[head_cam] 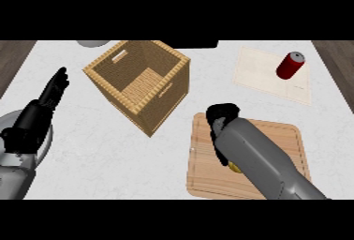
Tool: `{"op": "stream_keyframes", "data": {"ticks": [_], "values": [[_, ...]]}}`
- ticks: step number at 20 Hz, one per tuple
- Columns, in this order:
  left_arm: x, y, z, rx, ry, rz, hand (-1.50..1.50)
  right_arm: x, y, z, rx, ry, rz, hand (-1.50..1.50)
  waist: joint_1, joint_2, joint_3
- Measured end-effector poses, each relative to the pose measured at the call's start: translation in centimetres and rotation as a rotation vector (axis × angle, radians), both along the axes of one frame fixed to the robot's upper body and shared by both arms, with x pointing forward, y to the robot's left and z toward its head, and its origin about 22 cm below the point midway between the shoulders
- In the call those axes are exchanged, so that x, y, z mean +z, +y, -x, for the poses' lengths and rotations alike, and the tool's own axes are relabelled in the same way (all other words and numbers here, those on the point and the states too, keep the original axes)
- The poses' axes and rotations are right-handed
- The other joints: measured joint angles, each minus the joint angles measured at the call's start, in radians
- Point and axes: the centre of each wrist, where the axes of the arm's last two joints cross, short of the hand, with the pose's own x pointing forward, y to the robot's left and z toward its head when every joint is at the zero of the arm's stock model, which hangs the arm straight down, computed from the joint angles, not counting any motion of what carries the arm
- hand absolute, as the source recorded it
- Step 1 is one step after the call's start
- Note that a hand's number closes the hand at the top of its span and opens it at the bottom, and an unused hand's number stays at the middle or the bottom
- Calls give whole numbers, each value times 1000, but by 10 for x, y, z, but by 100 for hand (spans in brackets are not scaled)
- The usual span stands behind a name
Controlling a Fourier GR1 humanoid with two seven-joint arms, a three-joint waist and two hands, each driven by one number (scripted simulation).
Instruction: Pick the squash from the cutting board and place it in the basket
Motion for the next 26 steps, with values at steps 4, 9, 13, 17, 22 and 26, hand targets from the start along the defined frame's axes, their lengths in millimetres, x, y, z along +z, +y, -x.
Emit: {"op": "stream_keyframes", "data": {"ticks": [4, 9, 13, 17, 22, 26], "values": [[1, -5, -1, -4, -4, 2, 0, -5, -4, 8, 11, -10, 15, -150, 5, 2, 0], [2, -9, 1, -14, -4, 7, 0, -13, -13, 19, 3, -20, 21, -150, 9, 4, 0], [4, -8, 0, -14, -8, 9, 0, -17, -19, 27, -10, -27, 11, -150, 10, 4, 0], [6, -7, -2, -15, -1, 9, 0, -23, -17, 38, -12, -25, 2, -150, 9, 5, 0], [3, -6, -4, -15, -4, 5, 0, -32, -22, 43, -29, -16, 24, -150, 11, 5, 0], [8, -5, -4, -17, 1, 7, 0, -35, -36, 49, -47, -21, 30, -150, 12, 4, 0]]}}
